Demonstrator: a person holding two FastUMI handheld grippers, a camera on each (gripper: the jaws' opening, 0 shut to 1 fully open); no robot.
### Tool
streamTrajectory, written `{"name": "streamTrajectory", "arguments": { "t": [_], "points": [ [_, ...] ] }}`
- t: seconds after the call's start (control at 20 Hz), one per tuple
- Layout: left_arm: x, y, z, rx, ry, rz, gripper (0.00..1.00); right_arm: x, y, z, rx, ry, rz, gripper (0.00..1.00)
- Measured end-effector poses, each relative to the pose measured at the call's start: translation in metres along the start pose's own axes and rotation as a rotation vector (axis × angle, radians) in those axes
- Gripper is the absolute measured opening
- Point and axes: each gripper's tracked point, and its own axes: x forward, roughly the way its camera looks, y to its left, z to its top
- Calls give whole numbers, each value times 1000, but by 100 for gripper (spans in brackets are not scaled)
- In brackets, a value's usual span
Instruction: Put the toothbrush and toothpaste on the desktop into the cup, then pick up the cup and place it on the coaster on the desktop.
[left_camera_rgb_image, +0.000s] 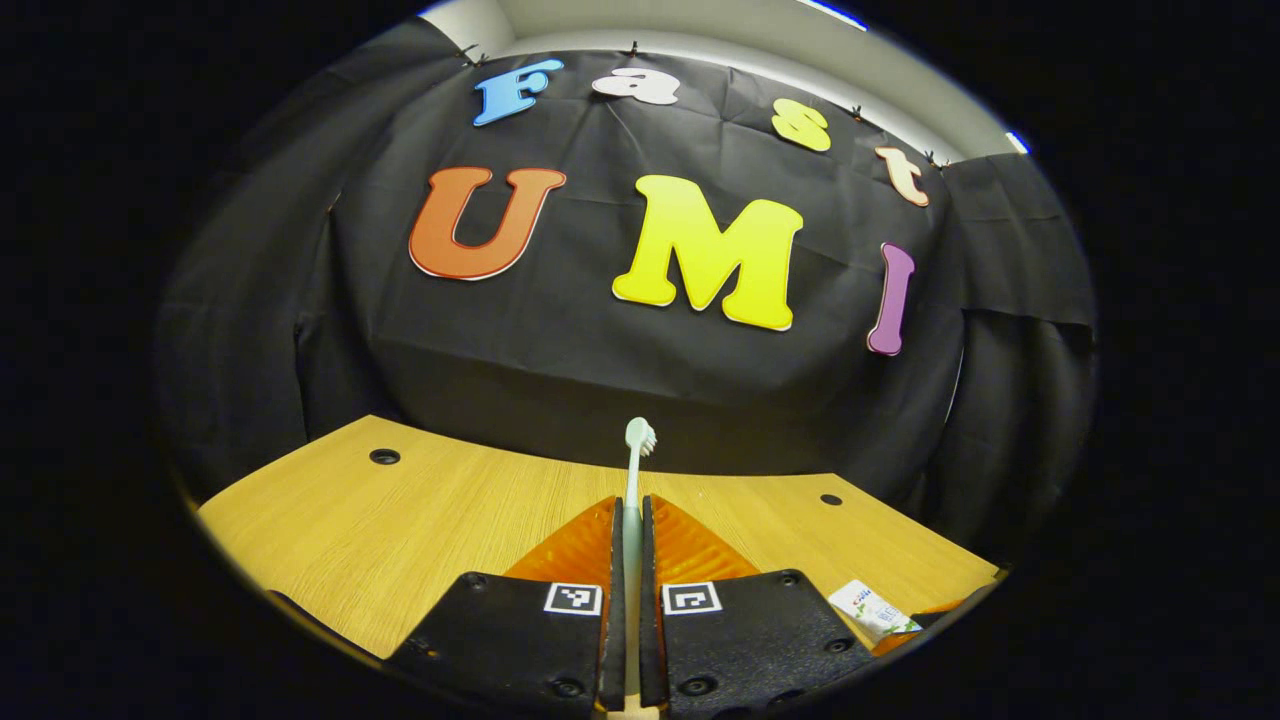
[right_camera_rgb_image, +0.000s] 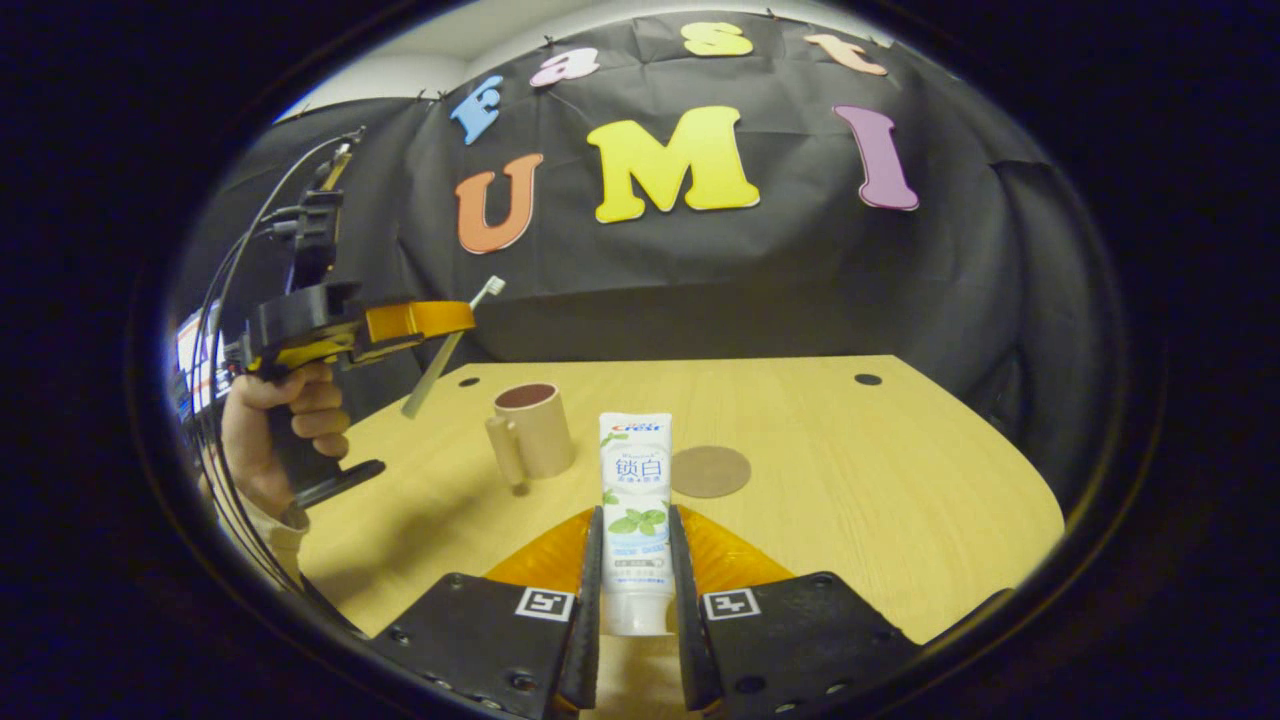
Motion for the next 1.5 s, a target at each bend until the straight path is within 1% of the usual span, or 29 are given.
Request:
{"name": "streamTrajectory", "arguments": {
  "t": [0.1,0.2,0.3,0.35,0.4,0.45,0.5,0.6,0.65,0.7,0.85,0.95,1.1,1.15,1.2,1.35,1.4,1.5],
  "points": [
    [23,0,5,34,-17,-8,8,8,4,12,-4,-20,17,33],
    [43,-5,-1,53,-2,-23,8,20,7,20,-8,-33,29,33],
    [58,-4,-9,80,15,-29,8,30,11,24,-6,-33,48,32],
    [64,-1,-11,98,22,-22,8,33,12,23,-8,-32,51,34],
    [69,1,-13,108,20,-20,8,36,13,23,-13,-29,53,32],
    [73,2,-10,113,7,-19,8,38,13,22,-18,-28,54,34],
    [74,3,-7,112,-7,-14,8,40,13,20,-22,-25,52,32],
    [77,-4,-10,119,-4,-19,8,44,10,17,-30,-17,42,32],
    [77,-8,-12,116,0,-30,8,46,9,15,-34,-13,41,34],
    [79,-8,-12,110,3,-33,9,47,9,14,-35,-10,44,32],
    [79,4,-17,117,10,14,9,50,7,16,-29,-21,44,34],
    [82,4,-20,109,12,26,10,51,8,17,-26,-31,46,33],
    [82,-5,-26,100,26,6,12,53,9,16,-25,-31,44,32],
    [82,-5,-26,101,24,7,13,53,8,15,-27,-29,41,34],
    [84,-5,-26,99,26,9,13,53,7,14,-32,-27,37,32],
    [84,-1,-29,102,33,17,13,54,6,12,-36,-23,30,32],
    [81,0,-27,99,35,20,16,54,5,13,-34,-27,26,32],
    [75,0,-29,85,41,11,17,56,7,16,-29,-33,20,32]
  ]
}}
